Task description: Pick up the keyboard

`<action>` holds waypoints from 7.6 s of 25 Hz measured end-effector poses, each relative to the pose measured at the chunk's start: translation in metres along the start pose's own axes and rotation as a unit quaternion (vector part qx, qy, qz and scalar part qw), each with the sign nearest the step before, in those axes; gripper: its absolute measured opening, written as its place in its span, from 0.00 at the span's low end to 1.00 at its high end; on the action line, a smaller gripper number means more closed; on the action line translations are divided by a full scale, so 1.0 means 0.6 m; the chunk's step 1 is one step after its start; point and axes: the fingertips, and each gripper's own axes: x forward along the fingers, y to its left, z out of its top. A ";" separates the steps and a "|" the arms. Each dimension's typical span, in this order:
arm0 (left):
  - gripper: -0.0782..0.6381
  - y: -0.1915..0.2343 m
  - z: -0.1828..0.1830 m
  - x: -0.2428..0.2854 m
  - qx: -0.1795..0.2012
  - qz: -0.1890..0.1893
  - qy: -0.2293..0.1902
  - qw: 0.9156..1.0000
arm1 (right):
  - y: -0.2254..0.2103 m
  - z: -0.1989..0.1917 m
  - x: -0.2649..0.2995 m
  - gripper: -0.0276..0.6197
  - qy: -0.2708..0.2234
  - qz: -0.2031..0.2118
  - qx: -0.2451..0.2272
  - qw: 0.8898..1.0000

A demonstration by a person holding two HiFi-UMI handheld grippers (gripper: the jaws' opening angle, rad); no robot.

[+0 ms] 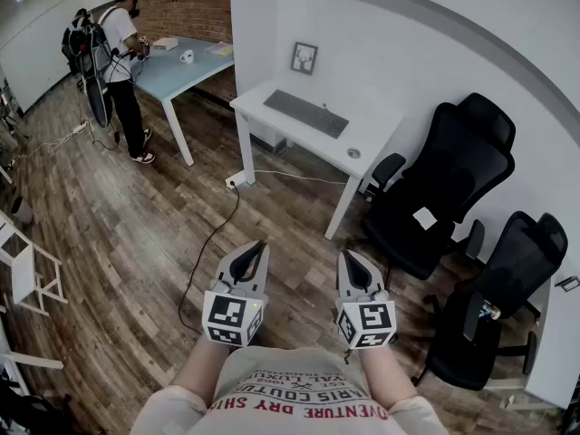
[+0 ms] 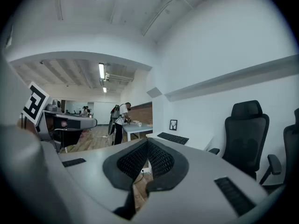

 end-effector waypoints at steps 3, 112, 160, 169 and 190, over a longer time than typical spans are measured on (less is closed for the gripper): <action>0.16 0.002 -0.005 0.007 -0.001 0.002 0.005 1.000 | -0.008 -0.005 0.004 0.08 0.004 -0.001 0.002 1.000; 0.16 0.769 -0.146 1.354 -0.019 -0.227 0.208 0.951 | -0.566 -0.152 1.114 0.08 0.177 -0.354 0.185 0.900; 0.49 0.804 -0.377 1.459 -0.110 -0.224 0.429 0.868 | -0.679 -0.384 1.142 0.43 0.296 -0.194 0.363 0.862; 0.49 0.792 -0.338 1.455 -0.102 -0.235 0.406 0.878 | -0.679 -0.343 1.125 0.43 0.277 -0.207 0.353 0.870; 0.49 0.781 -0.045 1.553 -0.046 -0.281 0.230 0.930 | -0.752 -0.081 1.154 0.43 0.155 -0.245 0.273 0.917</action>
